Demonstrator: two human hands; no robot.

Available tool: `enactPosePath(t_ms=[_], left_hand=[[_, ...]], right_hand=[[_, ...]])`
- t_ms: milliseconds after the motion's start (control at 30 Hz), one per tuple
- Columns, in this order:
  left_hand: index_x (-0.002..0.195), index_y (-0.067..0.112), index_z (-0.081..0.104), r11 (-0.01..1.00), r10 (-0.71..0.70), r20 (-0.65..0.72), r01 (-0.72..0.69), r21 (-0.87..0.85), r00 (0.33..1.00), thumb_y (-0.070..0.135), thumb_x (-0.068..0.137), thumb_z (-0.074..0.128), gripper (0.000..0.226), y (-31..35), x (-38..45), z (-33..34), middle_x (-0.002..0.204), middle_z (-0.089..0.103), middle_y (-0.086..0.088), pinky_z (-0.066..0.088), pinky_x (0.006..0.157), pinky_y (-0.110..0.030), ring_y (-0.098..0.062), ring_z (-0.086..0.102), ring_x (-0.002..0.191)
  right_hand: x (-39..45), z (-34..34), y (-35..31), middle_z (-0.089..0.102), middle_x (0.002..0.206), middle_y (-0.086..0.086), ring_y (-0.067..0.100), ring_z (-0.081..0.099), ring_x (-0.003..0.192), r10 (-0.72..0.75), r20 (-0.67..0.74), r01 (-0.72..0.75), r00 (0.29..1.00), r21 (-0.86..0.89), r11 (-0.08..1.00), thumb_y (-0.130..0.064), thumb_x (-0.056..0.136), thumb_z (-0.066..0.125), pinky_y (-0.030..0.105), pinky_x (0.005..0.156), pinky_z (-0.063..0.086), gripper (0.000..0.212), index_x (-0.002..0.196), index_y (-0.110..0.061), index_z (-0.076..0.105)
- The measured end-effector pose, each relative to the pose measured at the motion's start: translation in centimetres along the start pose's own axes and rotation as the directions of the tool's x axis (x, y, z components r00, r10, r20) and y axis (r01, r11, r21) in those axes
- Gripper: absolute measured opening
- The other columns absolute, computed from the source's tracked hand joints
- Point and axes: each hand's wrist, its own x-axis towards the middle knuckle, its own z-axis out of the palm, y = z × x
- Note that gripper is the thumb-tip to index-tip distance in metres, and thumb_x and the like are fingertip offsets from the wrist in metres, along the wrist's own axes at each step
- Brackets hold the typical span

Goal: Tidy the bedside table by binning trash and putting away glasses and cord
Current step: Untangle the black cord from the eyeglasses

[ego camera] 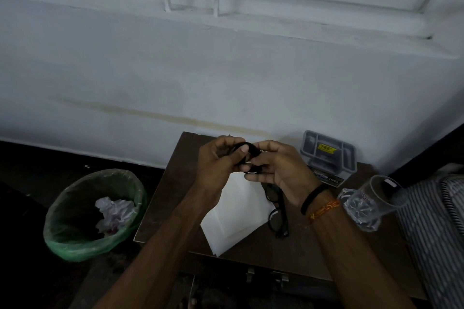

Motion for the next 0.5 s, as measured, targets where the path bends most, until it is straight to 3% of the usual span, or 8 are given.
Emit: enactPosePath(t_ms=[167,300,500], left_hand=[[0.11,-0.01,0.058,0.998,-0.043,0.033,0.044,-0.042,0.999,-0.006,0.085,0.067,0.028,-0.1,0.2,0.0,0.097,0.067,-0.026,0.057,0.063,-0.03,-0.025,0.069,0.077],[0.115,-0.006,0.058,0.999,-0.044,0.09,0.042,0.018,0.995,-0.01,0.082,0.068,0.034,0.0,0.1,0.3,0.107,0.067,-0.024,0.059,0.066,-0.031,-0.025,0.07,0.085],[0.122,0.015,0.064,0.994,-0.05,0.102,0.04,0.101,0.994,-0.003,0.09,0.058,0.038,-0.1,0.2,0.7,0.114,0.069,-0.009,0.055,0.073,-0.03,-0.02,0.067,0.098]], right_hand=[[0.2,-1.0,0.1,0.075,0.097,0.005,0.018,0.07,0.088,0.032,-0.033,-0.037,0.999,-0.174,0.984,-0.004,0.084,0.066,0.037,0.087,0.053,0.027,0.11,-0.013,0.069],[0.1,-1.1,0.2,0.07,0.111,0.022,0.031,0.071,0.096,0.027,-0.029,-0.028,0.999,-0.041,0.999,0.006,0.087,0.062,0.042,0.087,0.059,0.028,0.114,-0.002,0.066],[0.4,-1.5,0.7,0.067,0.116,0.024,0.032,0.07,0.102,-0.049,-0.03,0.05,0.998,0.029,0.998,-0.001,0.093,0.061,0.039,0.083,0.06,0.025,0.118,0.005,0.062]])
